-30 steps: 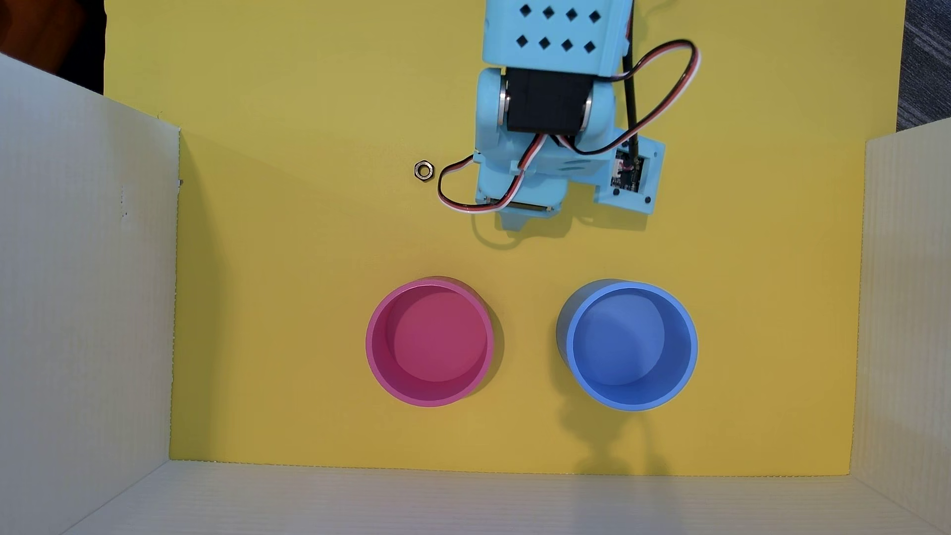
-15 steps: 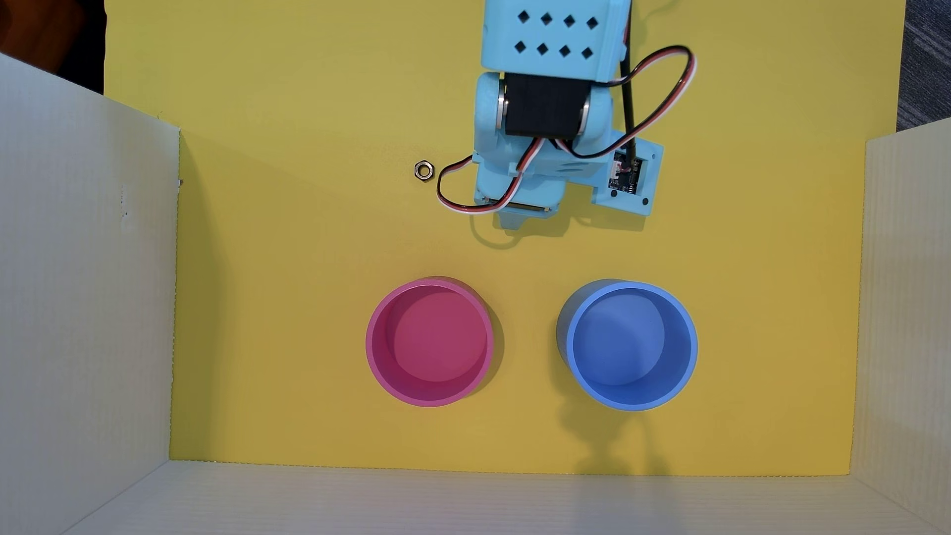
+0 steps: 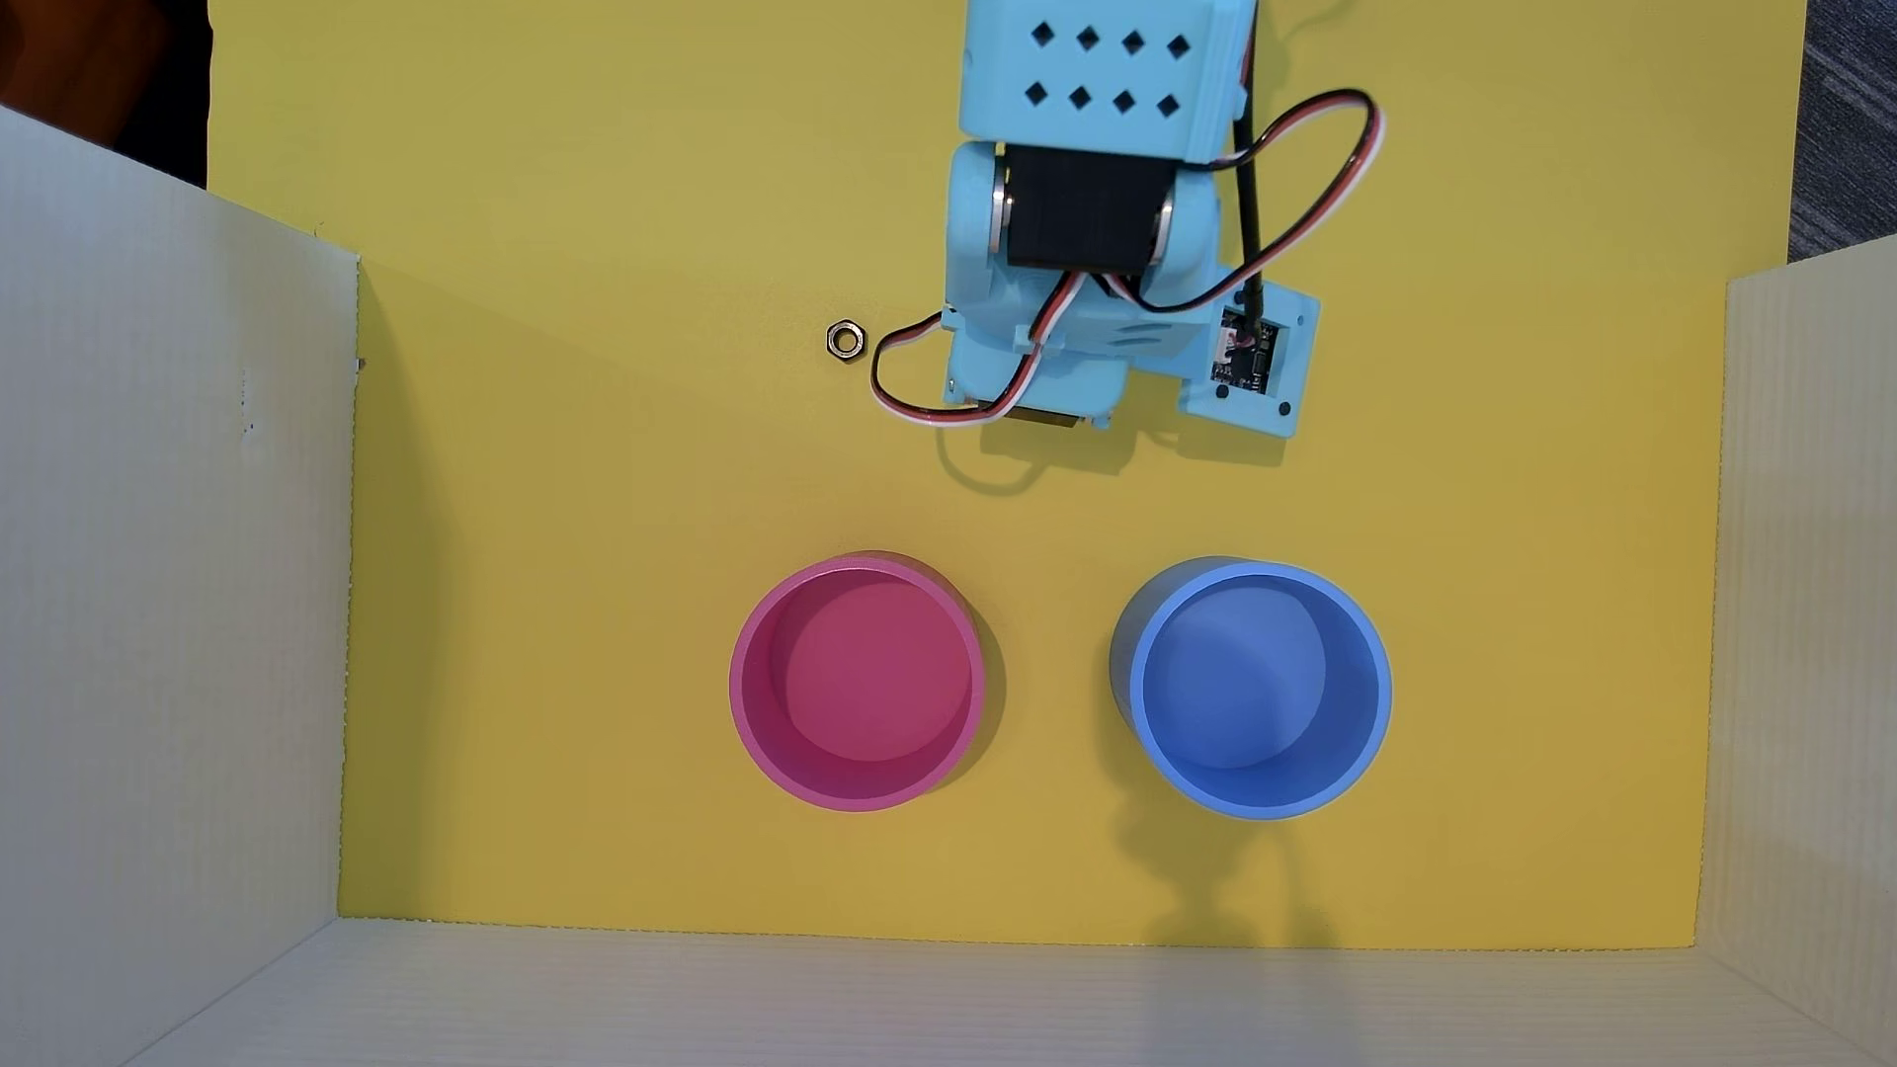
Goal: Pick up the bolt and place it in the pink box
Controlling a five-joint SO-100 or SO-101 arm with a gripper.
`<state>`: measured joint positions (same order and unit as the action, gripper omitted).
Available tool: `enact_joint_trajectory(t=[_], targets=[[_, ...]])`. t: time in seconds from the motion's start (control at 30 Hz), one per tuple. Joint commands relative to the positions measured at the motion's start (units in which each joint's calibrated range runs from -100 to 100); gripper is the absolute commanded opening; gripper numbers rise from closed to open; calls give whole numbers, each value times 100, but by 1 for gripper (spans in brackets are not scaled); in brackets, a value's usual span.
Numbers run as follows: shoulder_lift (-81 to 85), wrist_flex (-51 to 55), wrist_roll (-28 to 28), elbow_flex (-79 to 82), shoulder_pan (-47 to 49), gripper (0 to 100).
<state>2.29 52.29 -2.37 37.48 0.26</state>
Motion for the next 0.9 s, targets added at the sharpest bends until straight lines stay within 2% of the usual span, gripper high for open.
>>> enact_joint_trajectory(t=[0.0, 0.27, 0.43, 0.6, 0.7, 0.87], targets=[[15, -34, 5, -25, -26, 1], [108, 9, -5, -215, -55, 1], [529, 627, -37, -767, -84, 1], [840, 713, -57, -993, -209, 1], [891, 730, -52, -1328, -416, 1], [807, 1347, -63, -2603, -651, 1]])
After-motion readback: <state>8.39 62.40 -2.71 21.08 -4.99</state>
